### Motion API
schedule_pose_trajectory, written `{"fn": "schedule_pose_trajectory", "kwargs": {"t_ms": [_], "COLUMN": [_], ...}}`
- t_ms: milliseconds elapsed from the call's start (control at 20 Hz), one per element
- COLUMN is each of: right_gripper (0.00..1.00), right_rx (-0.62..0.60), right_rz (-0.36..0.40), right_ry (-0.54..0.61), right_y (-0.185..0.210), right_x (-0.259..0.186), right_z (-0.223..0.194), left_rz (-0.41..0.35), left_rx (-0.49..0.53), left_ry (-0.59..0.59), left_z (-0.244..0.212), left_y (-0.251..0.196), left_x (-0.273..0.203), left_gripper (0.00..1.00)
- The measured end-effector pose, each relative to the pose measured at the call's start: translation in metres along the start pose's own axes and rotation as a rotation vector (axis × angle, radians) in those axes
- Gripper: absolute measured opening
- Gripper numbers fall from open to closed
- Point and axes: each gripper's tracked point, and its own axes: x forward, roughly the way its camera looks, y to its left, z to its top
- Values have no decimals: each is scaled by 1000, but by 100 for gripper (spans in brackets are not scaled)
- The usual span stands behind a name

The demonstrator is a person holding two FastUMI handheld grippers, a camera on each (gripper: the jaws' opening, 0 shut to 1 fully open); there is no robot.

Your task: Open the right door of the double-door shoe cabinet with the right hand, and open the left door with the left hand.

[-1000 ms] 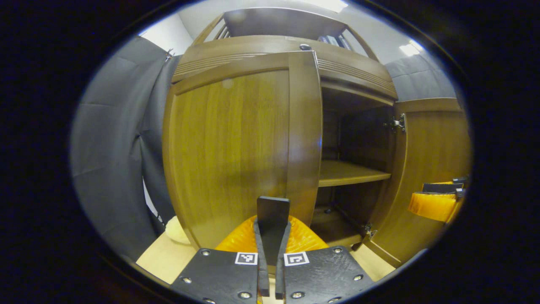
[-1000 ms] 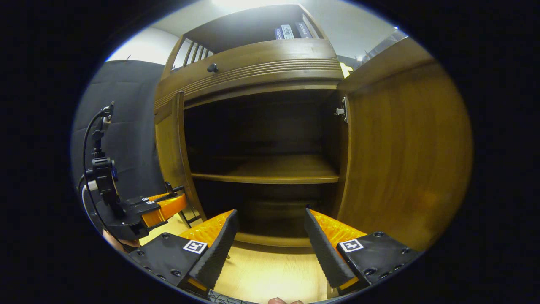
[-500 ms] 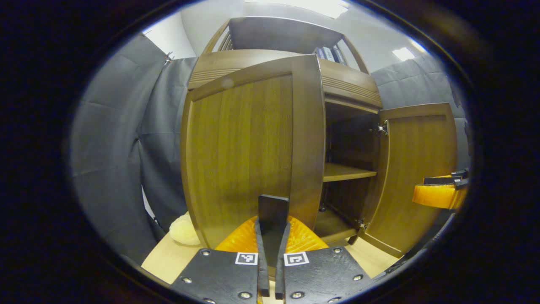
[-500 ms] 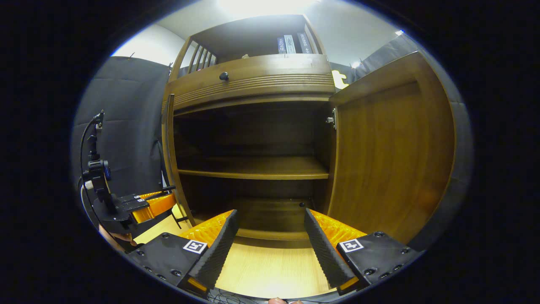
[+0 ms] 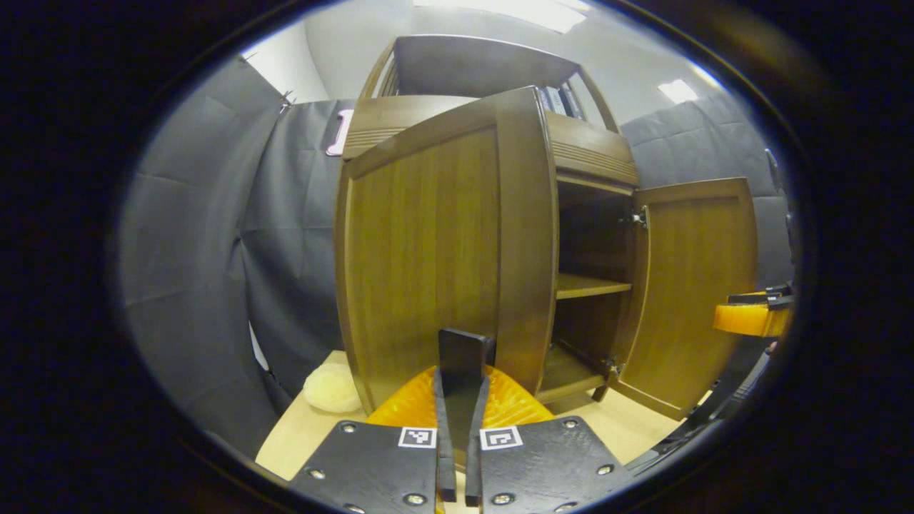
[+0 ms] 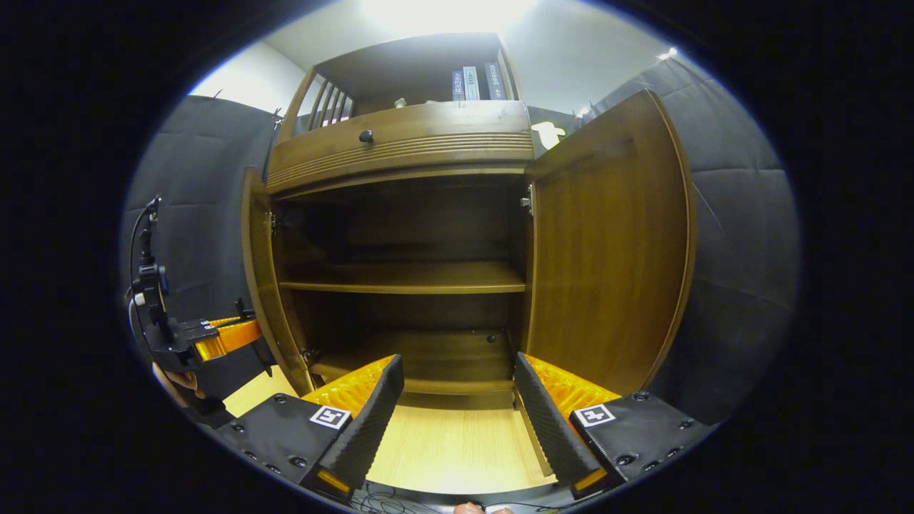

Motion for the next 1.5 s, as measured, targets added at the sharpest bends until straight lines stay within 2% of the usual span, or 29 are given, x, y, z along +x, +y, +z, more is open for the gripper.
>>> {"fn": "schedule_pose_trajectory", "kwargs": {"t_ms": [350,1000,1150,1500], "right_gripper": [93,93,93,93], "right_rx": [43,33,31,1], "right_rz": [3,18,19,15], "right_ry": [6,9,10,8], "right_y": [2,8,10,16], "right_x": [-2,-4,-1,4], "right_z": [-5,-8,-6,8], "left_rz": [44,129,145,174], "left_rx": [-11,-13,26,-16], "left_ry": [-5,3,-5,-28], "left_z": [0,1,5,6], "left_y": [4,17,29,65], "left_x": [-1,-7,-7,-19], "left_gripper": [9,6,7,7]}}
